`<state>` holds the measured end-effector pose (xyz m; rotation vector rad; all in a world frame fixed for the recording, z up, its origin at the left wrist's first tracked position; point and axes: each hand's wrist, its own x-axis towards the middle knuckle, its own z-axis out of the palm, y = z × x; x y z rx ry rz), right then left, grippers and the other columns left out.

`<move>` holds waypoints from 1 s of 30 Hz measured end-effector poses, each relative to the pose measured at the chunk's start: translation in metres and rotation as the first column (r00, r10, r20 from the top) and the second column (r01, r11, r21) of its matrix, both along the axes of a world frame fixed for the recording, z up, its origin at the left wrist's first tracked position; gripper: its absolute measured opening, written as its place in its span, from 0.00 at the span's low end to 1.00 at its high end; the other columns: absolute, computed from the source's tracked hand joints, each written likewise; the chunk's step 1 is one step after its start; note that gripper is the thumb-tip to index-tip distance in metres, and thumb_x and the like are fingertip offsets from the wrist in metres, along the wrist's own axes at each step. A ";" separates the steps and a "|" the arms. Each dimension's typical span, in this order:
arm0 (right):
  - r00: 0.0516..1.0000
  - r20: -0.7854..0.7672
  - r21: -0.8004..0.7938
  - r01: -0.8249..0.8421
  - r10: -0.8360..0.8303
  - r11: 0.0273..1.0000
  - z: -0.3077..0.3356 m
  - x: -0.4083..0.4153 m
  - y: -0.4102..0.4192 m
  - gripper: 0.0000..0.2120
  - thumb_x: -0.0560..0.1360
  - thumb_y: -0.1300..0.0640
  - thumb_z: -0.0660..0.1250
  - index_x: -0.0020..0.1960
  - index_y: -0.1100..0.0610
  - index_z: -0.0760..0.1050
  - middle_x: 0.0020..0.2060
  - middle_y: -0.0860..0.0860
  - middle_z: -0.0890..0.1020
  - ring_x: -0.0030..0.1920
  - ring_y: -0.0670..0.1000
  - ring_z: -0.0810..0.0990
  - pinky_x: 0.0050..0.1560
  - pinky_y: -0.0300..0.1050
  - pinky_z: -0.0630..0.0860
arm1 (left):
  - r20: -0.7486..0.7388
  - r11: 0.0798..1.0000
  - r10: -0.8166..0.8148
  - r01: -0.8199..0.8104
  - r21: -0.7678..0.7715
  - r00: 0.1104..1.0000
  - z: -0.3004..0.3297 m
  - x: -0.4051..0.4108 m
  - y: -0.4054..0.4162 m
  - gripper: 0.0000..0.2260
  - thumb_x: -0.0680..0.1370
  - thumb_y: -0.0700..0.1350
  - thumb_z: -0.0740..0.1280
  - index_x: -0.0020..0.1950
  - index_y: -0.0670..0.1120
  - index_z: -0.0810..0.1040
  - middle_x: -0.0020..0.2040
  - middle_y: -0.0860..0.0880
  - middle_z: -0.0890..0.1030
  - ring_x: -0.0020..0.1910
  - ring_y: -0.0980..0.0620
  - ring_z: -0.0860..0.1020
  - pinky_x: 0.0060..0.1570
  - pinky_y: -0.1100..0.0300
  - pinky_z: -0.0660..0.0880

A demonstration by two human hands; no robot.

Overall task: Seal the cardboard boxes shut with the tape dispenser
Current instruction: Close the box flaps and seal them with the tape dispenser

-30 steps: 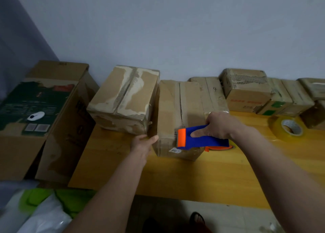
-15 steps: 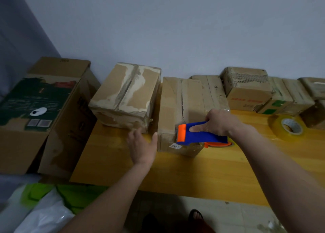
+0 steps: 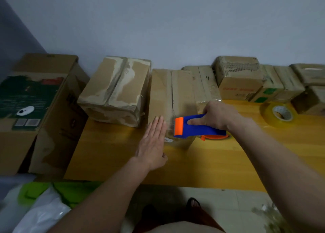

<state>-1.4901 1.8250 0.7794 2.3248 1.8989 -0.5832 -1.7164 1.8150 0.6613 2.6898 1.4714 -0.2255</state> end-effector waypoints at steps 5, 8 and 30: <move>0.994 -0.035 -0.047 0.098 -0.100 0.994 -0.002 0.031 -0.005 0.31 0.60 0.25 0.67 0.38 0.53 0.78 0.33 0.49 0.80 0.36 0.51 0.78 0.33 0.44 0.70 | 0.017 1.000 0.011 -0.011 -0.018 1.000 0.003 0.001 0.000 0.54 0.72 0.54 0.68 0.72 0.45 0.24 0.73 0.45 0.23 0.69 0.48 0.21 0.66 0.53 0.25; 0.994 -0.032 -0.073 0.104 -0.107 0.992 -0.006 0.031 -0.001 0.30 0.60 0.25 0.67 0.39 0.53 0.77 0.34 0.49 0.79 0.36 0.50 0.79 0.32 0.44 0.70 | 0.029 0.999 0.023 -0.022 -0.031 0.999 0.004 0.002 -0.001 0.53 0.72 0.54 0.69 0.72 0.47 0.24 0.73 0.45 0.23 0.69 0.48 0.21 0.67 0.51 0.24; 0.975 -0.196 -0.138 0.082 -0.109 0.987 -0.024 0.041 -0.003 0.34 0.62 0.28 0.68 0.48 0.57 0.78 0.42 0.53 0.82 0.42 0.51 0.79 0.45 0.47 0.76 | -0.025 0.999 0.001 -0.002 -0.046 1.000 0.013 0.047 -0.003 0.52 0.73 0.51 0.69 0.75 0.46 0.27 0.75 0.46 0.28 0.73 0.47 0.27 0.74 0.48 0.33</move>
